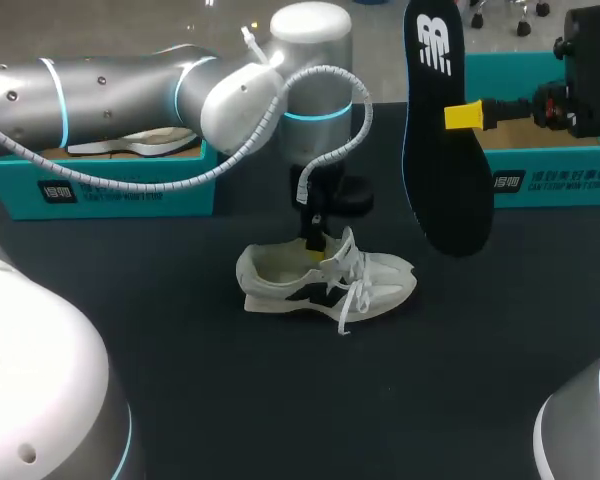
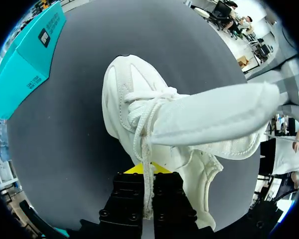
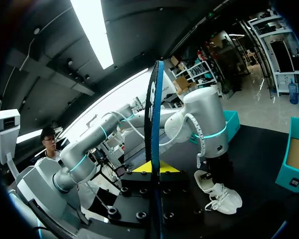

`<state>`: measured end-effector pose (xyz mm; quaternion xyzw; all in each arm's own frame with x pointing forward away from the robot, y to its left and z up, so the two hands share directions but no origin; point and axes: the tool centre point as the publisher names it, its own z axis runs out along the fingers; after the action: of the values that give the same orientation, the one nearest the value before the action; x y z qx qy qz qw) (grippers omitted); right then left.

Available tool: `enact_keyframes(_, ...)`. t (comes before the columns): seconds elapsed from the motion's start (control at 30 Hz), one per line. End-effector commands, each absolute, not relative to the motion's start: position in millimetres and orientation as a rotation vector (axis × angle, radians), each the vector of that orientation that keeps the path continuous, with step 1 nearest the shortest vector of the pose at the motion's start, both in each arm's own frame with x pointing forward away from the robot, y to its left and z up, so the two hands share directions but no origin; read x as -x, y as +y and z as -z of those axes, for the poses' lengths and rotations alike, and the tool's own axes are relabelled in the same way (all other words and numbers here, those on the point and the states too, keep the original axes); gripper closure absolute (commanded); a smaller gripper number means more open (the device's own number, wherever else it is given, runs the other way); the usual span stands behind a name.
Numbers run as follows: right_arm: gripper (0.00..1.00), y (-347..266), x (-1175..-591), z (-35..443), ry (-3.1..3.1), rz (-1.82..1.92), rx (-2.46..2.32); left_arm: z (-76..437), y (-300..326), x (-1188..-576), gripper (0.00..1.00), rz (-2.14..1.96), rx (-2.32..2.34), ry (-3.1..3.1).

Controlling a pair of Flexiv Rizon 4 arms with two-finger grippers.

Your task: Take the shoe out of the shoebox, open the shoe tongue, remove and reinsert the insole, then place the shoe into the shoebox

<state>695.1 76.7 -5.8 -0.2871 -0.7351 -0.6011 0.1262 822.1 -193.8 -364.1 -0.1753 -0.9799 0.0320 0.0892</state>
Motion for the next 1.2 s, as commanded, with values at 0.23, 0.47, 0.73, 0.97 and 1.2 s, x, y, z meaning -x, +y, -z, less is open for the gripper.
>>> enact_keyframes(0.23,1.00,78,-696,6,-2.142,1.746,0.838,340,-192,-828,1.00,-0.108,1.472,-2.226)
enact_keyframes(0.47,1.00,78,-696,6,-2.142,1.746,0.838,333,-199,-829,1.00,0.040,1.913,-1.890)
enact_keyframes(0.73,1.00,78,-696,6,-2.142,1.746,0.838,329,-203,-834,1.00,0.125,2.088,-1.775)
enact_keyframes(0.97,1.00,78,-696,6,-2.142,1.746,0.838,329,-203,-834,1.00,0.125,2.088,-1.775)
enact_keyframes(1.2,1.00,78,-696,6,-2.142,1.746,0.838,338,-209,-839,1.00,0.142,2.077,-1.806)
